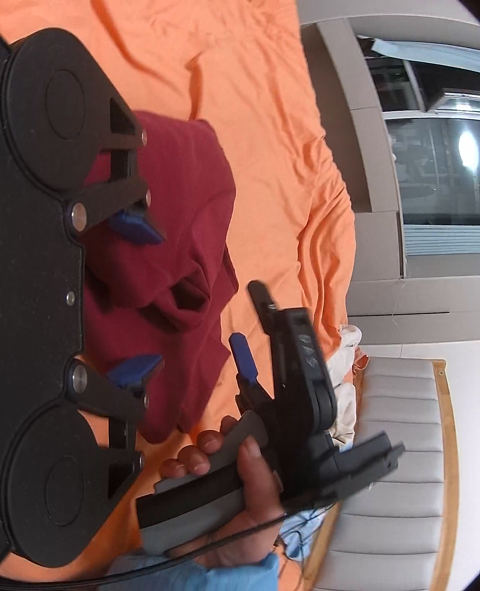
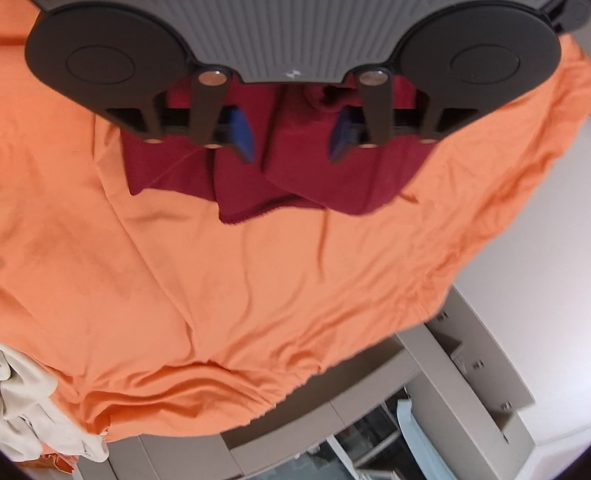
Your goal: Fold small clothes
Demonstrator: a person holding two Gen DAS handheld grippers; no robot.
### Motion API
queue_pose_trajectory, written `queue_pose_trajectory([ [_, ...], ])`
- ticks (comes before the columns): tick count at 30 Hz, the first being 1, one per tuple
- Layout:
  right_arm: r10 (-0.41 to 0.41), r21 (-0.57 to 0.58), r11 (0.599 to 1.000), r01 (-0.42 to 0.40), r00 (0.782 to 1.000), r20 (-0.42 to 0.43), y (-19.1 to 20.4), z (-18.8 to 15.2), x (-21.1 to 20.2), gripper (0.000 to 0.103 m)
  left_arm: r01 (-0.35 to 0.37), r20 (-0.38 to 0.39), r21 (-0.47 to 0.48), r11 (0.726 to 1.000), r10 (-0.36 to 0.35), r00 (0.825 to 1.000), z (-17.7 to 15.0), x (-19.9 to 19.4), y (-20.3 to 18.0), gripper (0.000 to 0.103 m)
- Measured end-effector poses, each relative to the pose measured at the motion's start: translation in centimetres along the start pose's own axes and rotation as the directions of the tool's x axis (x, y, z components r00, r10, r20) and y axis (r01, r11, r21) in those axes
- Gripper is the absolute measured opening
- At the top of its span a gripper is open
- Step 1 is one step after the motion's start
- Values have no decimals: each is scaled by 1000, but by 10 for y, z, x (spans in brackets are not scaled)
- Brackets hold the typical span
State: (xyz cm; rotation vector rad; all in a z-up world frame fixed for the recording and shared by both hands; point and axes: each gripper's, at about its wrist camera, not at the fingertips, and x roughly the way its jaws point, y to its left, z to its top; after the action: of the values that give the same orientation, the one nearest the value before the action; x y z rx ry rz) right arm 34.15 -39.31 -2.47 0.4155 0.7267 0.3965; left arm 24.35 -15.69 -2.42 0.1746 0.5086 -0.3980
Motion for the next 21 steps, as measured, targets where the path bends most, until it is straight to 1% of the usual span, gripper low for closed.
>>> queue_pose_trajectory([
  [1,-3,-3,1000,3,1000,-10,1,-2,3,38,-6,1,11,1000,6,1000,-1,-1,-1,55],
  [3,-15,-7,1000,14,999,-45,3,-5,9,38,-11,-7,28,1000,11,1000,-1,0,-1,47],
  [4,-29,-13,1000,28,997,-66,4,-7,13,38,-13,-11,34,999,14,1000,-2,0,-1,41],
  [6,-42,-34,999,39,995,-94,7,-11,17,37,-18,-21,39,999,19,1000,-3,1,-1,34],
  [10,-109,-161,983,84,982,-152,22,-14,20,34,-12,-34,21,1000,13,999,-6,1,3,26],
  [11,-118,-196,977,85,979,-164,26,-15,20,34,-10,-34,20,1000,11,999,-7,0,3,25],
  [13,-131,-251,964,84,975,-177,32,-17,19,34,-9,-34,22,1000,10,999,-8,-1,4,20],
  [14,-130,-251,964,83,976,-174,32,-17,18,34,-9,-35,24,1000,10,999,-9,-2,4,19],
  [15,-111,-224,972,72,980,-167,30,-16,16,34,-8,-35,25,1000,9,999,-10,-3,4,19],
  [17,-53,-144,989,30,986,-156,21,-13,14,34,-8,-35,25,1000,9,999,-12,-4,5,17],
  [19,-10,-61,998,1,990,-139,10,-9,16,35,-9,-31,23,1000,10,999,-14,-6,5,15],
  [21,13,-6,1000,-14,991,-132,1,-7,22,35,-10,-30,22,1000,10,999,-16,-7,5,15],
])
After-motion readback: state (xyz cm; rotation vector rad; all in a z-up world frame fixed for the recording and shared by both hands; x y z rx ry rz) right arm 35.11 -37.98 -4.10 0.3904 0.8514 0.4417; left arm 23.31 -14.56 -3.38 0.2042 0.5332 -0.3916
